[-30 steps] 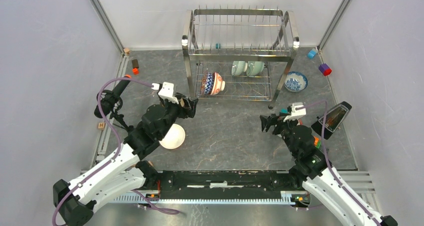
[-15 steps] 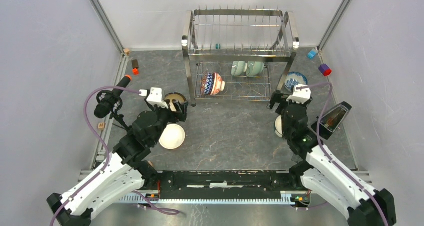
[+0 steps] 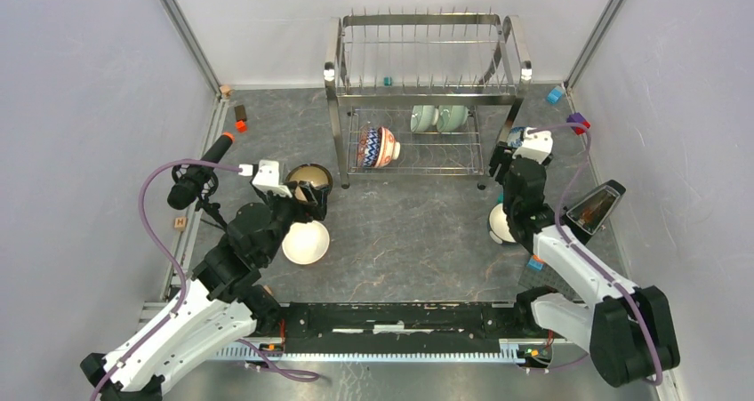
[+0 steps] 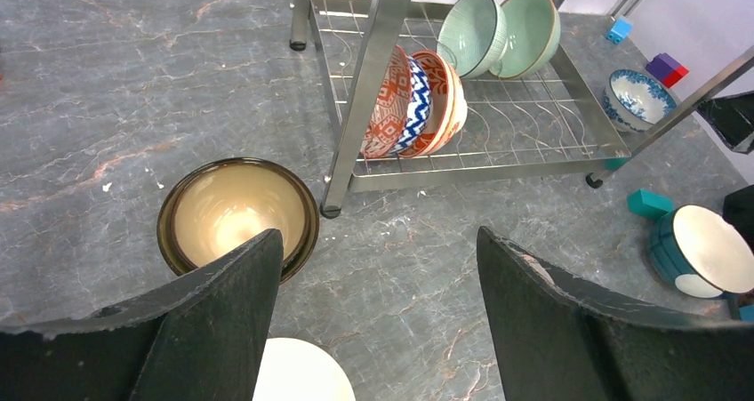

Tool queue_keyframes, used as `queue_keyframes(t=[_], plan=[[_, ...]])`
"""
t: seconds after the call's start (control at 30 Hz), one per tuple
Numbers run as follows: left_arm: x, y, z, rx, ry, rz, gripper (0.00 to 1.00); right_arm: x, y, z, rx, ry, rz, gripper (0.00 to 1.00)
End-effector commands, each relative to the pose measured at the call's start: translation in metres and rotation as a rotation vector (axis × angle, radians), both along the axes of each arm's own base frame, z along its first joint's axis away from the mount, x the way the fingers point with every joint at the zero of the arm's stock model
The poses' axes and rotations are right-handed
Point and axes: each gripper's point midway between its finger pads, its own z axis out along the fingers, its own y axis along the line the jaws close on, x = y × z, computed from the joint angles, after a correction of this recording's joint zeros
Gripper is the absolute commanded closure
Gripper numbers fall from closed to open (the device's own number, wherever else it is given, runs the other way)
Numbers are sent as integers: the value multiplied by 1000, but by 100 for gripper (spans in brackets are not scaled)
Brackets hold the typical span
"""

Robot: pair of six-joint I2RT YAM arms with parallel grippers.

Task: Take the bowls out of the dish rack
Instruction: Adjust the dish rack at the center of the board.

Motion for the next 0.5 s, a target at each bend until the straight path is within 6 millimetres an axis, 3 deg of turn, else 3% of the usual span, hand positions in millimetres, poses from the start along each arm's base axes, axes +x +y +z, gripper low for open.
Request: queue_keyframes(t=[0.0,0.17,0.2,0.47], plan=[[0,1,3,-50,4,22,14,30,8,49,32,-134,33,24],[0,0,1,-53,13,19,14,51,0,47,34,-111,10,30],[0,0,-2,-55,19,21,14,66,-4,46,37,-96,-1,30],[9,-9,-7,-51,52,27,14,108,-5,47,79,-81,14,30]])
